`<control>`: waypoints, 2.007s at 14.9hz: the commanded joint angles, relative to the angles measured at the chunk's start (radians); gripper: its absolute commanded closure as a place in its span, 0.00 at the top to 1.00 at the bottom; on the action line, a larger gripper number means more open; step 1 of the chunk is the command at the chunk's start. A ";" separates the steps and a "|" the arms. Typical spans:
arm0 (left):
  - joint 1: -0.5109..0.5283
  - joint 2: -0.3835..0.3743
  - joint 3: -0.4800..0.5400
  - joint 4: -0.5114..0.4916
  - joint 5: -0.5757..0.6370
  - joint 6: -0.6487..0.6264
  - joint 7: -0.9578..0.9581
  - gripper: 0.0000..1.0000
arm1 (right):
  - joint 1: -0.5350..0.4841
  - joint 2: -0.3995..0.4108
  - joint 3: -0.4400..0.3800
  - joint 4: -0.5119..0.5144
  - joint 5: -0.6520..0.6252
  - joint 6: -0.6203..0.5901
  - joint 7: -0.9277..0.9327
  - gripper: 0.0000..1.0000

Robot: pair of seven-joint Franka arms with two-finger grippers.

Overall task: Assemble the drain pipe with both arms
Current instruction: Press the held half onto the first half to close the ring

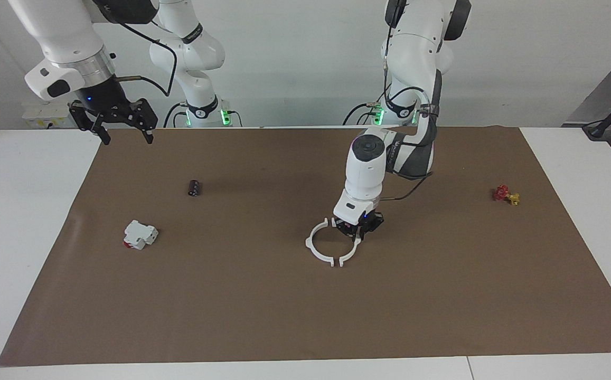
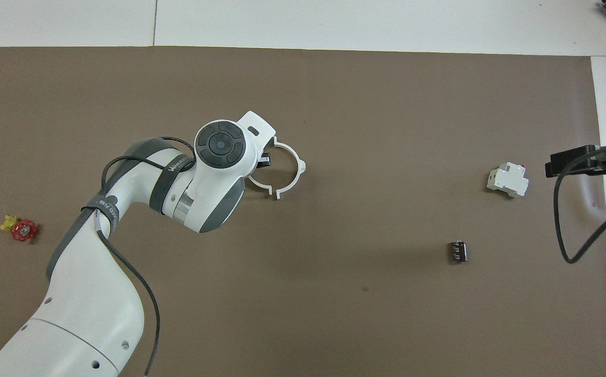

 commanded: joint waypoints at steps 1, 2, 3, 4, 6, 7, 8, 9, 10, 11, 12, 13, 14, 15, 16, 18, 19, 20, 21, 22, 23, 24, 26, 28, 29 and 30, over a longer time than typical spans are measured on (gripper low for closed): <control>-0.032 0.020 0.014 0.019 0.025 0.009 -0.022 0.00 | -0.004 -0.020 0.003 -0.019 0.007 -0.005 0.011 1.00; -0.032 0.020 0.014 0.019 0.020 0.010 -0.024 0.00 | -0.004 -0.020 0.003 -0.019 0.007 -0.005 0.011 1.00; -0.032 0.020 0.014 0.017 0.019 0.010 -0.025 0.00 | -0.004 -0.020 0.003 -0.019 0.007 -0.005 0.011 1.00; -0.034 0.020 0.014 0.014 0.019 0.006 -0.031 0.00 | -0.005 -0.020 0.003 -0.019 0.007 -0.005 0.011 1.00; -0.040 0.020 0.014 0.002 0.019 0.010 -0.039 0.00 | -0.004 -0.021 0.003 -0.019 0.007 -0.005 0.011 1.00; -0.040 0.020 0.014 0.002 0.019 0.010 -0.039 0.00 | -0.004 -0.020 0.003 -0.019 0.007 -0.005 0.011 1.00; -0.040 0.020 0.014 0.000 0.019 0.010 -0.039 0.00 | -0.005 -0.020 0.003 -0.019 0.007 -0.005 0.011 1.00; -0.040 0.020 0.014 -0.001 0.019 0.010 -0.039 0.00 | -0.004 -0.020 0.003 -0.019 0.007 -0.005 0.011 1.00; -0.040 0.020 0.014 -0.001 0.019 0.012 -0.039 0.00 | -0.004 -0.020 0.003 -0.019 0.007 -0.005 0.011 1.00; -0.040 0.020 0.014 -0.001 0.019 0.012 -0.039 0.00 | -0.005 -0.020 0.003 -0.019 0.007 -0.005 0.011 1.00; -0.040 0.020 0.014 -0.006 0.020 0.013 -0.039 0.00 | -0.004 -0.020 0.003 -0.019 0.007 -0.005 0.011 1.00; -0.040 0.020 0.013 -0.010 0.020 0.013 -0.037 0.00 | -0.004 -0.020 0.003 -0.019 0.007 -0.005 0.011 1.00; -0.041 0.019 0.013 -0.016 0.020 0.015 -0.036 0.00 | -0.004 -0.021 0.003 -0.019 0.007 -0.005 0.011 1.00; -0.041 0.019 0.013 -0.017 0.020 0.018 -0.033 0.00 | -0.004 -0.021 0.003 -0.019 0.007 -0.005 0.011 1.00; -0.040 0.019 0.011 -0.018 0.020 0.021 -0.030 0.00 | -0.004 -0.020 0.003 -0.019 0.007 -0.005 0.011 1.00; -0.040 0.017 0.011 -0.021 0.020 0.019 -0.028 0.00 | -0.005 -0.020 0.003 -0.019 0.007 -0.005 0.011 1.00; -0.040 0.017 0.011 -0.021 0.019 0.021 -0.027 0.00 | -0.004 -0.021 0.003 -0.019 0.007 -0.005 0.011 1.00; -0.040 0.017 0.010 -0.021 0.019 0.021 -0.027 0.00 | -0.005 -0.021 0.003 -0.019 0.007 -0.005 0.011 1.00; -0.040 0.017 0.010 -0.021 0.019 0.021 -0.027 0.00 | -0.004 -0.020 0.003 -0.019 0.007 -0.005 0.011 1.00; -0.040 0.017 0.010 -0.021 0.019 0.022 -0.027 0.00 | -0.004 -0.020 0.003 -0.019 0.007 -0.005 0.011 1.00; -0.040 0.017 0.010 -0.023 0.019 0.028 -0.025 0.31 | -0.005 -0.020 0.003 -0.019 0.007 -0.005 0.011 1.00; -0.041 0.017 0.011 -0.023 0.019 0.035 -0.025 0.65 | -0.005 -0.020 0.003 -0.019 0.007 -0.005 0.011 1.00; -0.041 0.017 0.011 -0.026 0.019 0.041 -0.022 1.00 | -0.004 -0.021 0.003 -0.019 0.007 -0.005 0.011 1.00; -0.041 0.017 0.010 -0.021 0.020 0.036 -0.021 1.00 | -0.004 -0.021 0.003 -0.019 0.007 -0.005 0.011 1.00; -0.041 0.017 0.010 -0.015 0.019 0.035 -0.022 1.00 | -0.005 -0.021 0.003 -0.019 0.007 -0.005 0.011 1.00; -0.040 0.014 0.011 -0.012 0.019 0.033 -0.022 1.00 | -0.004 -0.021 0.003 -0.019 0.007 -0.005 0.011 1.00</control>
